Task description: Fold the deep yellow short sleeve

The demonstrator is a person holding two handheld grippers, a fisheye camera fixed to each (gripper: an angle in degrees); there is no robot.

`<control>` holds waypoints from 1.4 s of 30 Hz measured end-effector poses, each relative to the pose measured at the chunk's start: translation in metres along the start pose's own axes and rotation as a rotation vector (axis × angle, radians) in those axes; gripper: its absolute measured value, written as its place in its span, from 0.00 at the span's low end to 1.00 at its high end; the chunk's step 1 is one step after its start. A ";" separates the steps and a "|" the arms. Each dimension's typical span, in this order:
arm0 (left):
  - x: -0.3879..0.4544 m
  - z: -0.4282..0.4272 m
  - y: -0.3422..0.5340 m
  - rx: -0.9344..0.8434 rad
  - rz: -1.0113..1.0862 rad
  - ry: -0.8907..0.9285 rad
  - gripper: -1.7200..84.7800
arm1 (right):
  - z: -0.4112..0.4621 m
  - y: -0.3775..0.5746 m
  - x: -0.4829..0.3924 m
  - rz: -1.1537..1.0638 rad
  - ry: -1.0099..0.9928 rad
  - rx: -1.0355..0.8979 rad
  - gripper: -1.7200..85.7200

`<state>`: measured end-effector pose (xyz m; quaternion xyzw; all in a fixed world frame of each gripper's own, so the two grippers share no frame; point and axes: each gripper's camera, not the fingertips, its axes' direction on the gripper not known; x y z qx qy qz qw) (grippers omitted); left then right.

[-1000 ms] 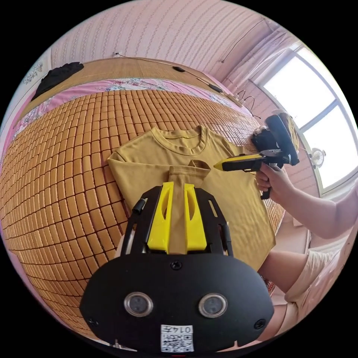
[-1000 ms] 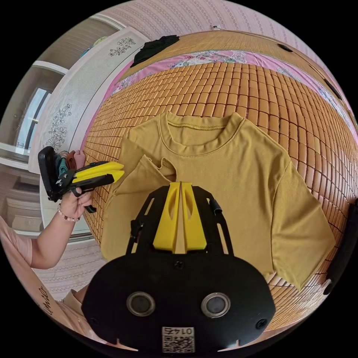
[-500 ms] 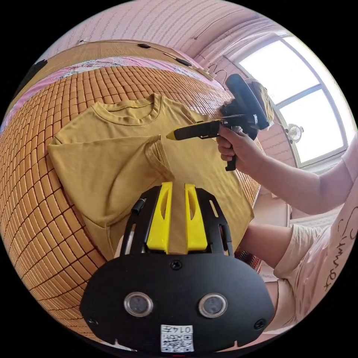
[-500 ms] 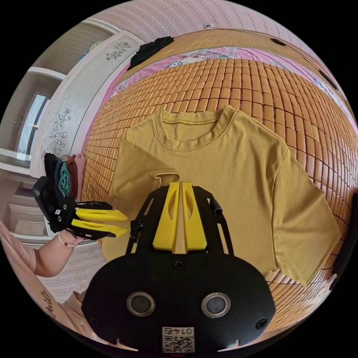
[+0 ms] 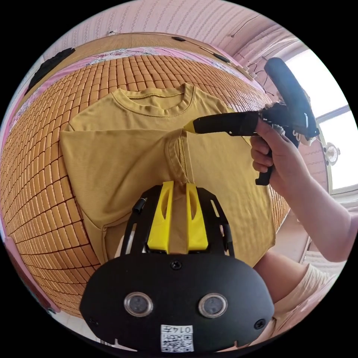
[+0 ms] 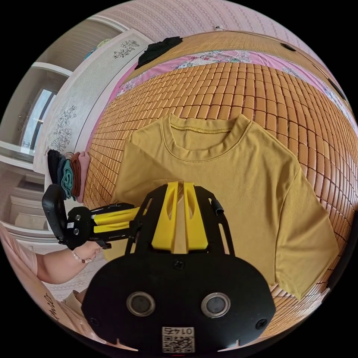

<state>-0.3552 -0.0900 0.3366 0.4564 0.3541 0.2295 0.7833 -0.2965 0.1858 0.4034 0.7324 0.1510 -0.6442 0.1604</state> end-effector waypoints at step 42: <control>-0.181 -0.185 0.257 0.536 -0.736 -0.058 0.02 | 0.287 -0.099 -0.265 -0.477 -0.290 -0.195 0.03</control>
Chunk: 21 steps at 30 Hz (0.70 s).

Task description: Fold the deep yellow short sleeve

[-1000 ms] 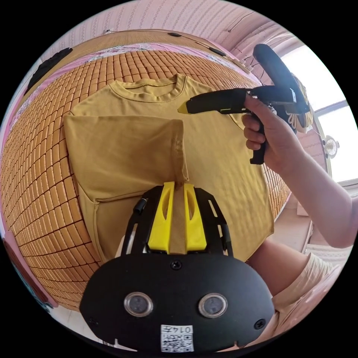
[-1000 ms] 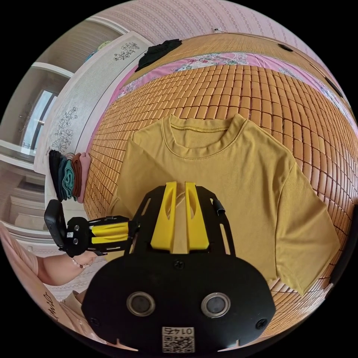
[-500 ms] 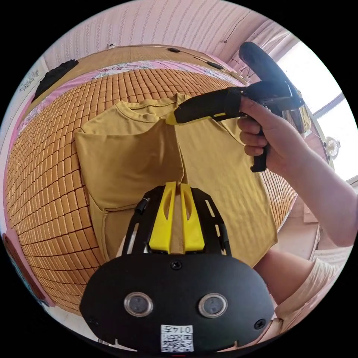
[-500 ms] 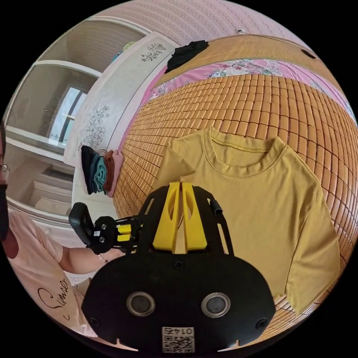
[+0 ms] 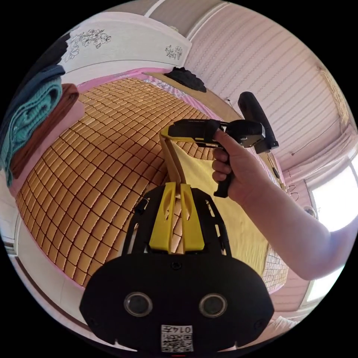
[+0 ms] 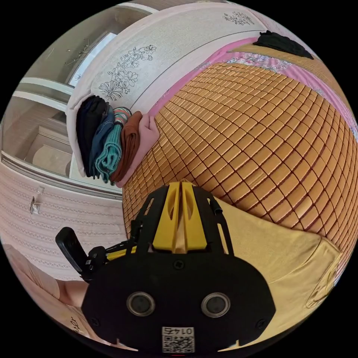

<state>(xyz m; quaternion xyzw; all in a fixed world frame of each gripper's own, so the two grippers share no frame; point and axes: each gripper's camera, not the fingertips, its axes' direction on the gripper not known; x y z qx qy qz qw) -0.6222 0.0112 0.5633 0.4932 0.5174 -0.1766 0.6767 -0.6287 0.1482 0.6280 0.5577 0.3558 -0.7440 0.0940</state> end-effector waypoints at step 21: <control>-0.057 -0.008 0.007 -0.103 -0.100 0.004 0.11 | 0.120 0.010 -0.056 -0.201 0.216 -0.280 0.10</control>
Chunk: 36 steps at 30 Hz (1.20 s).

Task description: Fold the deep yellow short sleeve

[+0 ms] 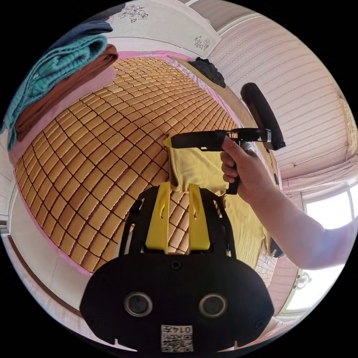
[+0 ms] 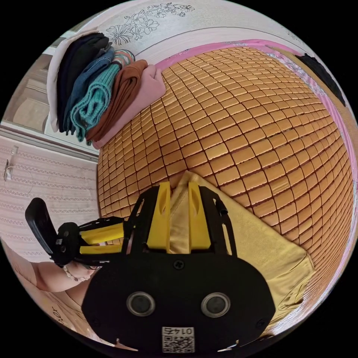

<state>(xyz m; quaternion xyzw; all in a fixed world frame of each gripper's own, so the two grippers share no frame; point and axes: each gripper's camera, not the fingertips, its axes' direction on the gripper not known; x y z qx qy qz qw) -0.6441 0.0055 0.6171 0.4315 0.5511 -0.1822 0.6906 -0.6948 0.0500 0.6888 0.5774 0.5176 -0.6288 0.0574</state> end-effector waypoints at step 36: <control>0.174 0.063 0.069 -0.037 0.521 0.402 0.04 | -0.267 0.321 0.036 0.416 -0.070 0.576 0.03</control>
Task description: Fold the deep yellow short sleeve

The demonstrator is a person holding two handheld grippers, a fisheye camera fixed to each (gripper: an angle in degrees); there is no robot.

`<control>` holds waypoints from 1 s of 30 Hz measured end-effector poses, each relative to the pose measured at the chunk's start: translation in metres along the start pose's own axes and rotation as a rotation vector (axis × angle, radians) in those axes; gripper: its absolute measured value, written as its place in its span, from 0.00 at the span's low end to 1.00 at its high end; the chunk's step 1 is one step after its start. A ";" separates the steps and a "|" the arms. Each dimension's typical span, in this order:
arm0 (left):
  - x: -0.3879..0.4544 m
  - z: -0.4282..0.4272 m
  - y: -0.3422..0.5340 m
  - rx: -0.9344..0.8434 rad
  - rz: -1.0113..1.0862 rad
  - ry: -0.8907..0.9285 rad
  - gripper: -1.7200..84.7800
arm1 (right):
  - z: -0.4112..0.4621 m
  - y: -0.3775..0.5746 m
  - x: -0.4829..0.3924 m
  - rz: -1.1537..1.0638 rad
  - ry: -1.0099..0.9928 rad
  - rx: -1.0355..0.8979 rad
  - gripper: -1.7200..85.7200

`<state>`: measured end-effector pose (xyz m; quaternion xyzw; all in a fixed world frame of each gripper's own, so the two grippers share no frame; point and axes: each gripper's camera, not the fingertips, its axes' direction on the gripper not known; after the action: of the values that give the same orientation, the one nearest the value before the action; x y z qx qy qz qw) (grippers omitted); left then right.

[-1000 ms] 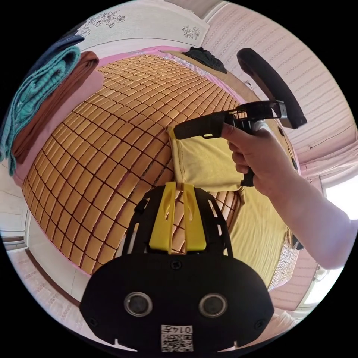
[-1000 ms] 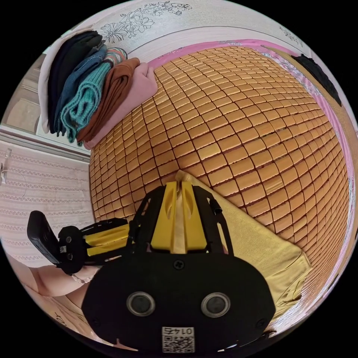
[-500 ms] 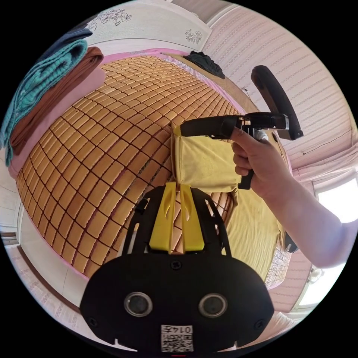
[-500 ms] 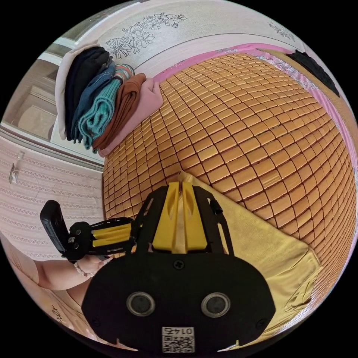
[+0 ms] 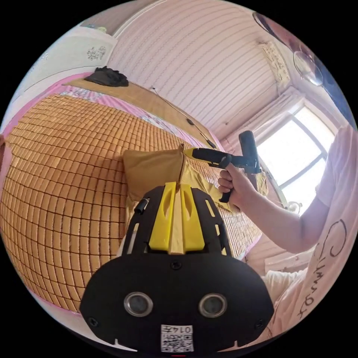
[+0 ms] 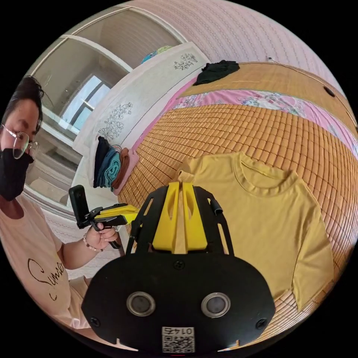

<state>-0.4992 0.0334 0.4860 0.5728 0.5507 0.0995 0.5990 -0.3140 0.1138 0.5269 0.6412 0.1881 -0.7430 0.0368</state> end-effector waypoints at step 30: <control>0.062 0.302 0.009 -0.618 0.242 -0.194 0.07 | -0.146 0.109 0.010 0.263 0.337 -0.156 0.02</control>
<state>-0.2381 -0.0908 0.3796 0.4324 0.3628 0.2770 0.7776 -0.1468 0.0626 0.4762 0.7704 0.1632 -0.5975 0.1511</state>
